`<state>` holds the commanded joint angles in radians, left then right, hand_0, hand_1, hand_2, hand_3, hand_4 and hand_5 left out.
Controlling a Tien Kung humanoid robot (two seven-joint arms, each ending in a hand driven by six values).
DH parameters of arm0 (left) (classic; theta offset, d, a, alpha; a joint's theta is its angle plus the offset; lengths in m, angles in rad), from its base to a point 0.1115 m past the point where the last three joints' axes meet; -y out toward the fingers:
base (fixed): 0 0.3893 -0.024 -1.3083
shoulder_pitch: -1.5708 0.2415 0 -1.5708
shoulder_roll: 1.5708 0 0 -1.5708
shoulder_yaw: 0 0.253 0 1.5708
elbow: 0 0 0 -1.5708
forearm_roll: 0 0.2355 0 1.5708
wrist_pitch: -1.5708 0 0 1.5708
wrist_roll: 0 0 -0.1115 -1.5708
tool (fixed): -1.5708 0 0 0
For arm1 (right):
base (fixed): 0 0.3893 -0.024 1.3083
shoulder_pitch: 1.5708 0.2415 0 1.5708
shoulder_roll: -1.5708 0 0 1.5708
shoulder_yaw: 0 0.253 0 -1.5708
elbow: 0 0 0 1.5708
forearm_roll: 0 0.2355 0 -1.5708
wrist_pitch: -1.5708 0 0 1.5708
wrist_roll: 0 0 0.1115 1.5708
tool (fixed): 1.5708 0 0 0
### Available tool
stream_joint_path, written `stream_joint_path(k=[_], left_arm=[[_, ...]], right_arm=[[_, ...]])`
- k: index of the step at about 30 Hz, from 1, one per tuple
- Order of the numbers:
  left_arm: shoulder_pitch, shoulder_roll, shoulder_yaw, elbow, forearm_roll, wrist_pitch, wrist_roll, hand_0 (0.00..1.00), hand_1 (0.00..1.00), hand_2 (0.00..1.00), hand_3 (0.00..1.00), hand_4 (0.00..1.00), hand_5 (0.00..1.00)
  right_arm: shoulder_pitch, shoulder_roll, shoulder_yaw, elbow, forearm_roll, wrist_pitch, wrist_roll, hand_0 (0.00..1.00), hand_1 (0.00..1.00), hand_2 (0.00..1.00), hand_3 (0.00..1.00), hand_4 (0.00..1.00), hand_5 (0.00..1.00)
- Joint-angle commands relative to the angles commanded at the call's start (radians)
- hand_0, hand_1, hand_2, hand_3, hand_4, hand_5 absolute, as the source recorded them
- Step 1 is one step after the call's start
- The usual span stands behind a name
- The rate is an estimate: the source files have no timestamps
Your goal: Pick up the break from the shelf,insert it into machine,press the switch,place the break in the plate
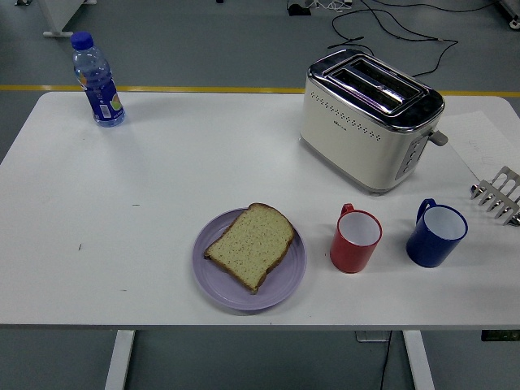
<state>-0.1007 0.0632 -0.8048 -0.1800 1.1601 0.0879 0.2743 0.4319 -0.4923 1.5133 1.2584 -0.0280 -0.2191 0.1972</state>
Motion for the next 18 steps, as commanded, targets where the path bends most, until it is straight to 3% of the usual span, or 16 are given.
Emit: stream_joint_path(k=[3,7,18], left_arm=[[0.0,-0.001,-0.001,0.0,0.001,0.0,0.0,0.655,0.593,0.597,0.598,0.326,0.937],[0.0,-0.002,-0.003,0.0,0.003,0.0,-0.001,0.655,0.593,0.597,0.598,0.326,0.937],[0.006,-0.003,-0.014,0.0,0.017,-0.002,0.0,0.654,0.593,0.598,0.598,0.328,0.939]], right_arm=[[-0.014,-0.007,0.008,-0.042,0.027,-0.024,-0.036,0.793,0.724,0.738,0.673,0.522,0.315],[-0.027,-0.01,0.021,-0.095,0.038,-0.021,-0.071,0.793,0.724,0.738,0.673,0.522,0.315],[-0.058,-0.016,0.053,-0.239,0.041,0.044,-0.121,0.766,0.703,0.714,0.66,0.508,0.314]])
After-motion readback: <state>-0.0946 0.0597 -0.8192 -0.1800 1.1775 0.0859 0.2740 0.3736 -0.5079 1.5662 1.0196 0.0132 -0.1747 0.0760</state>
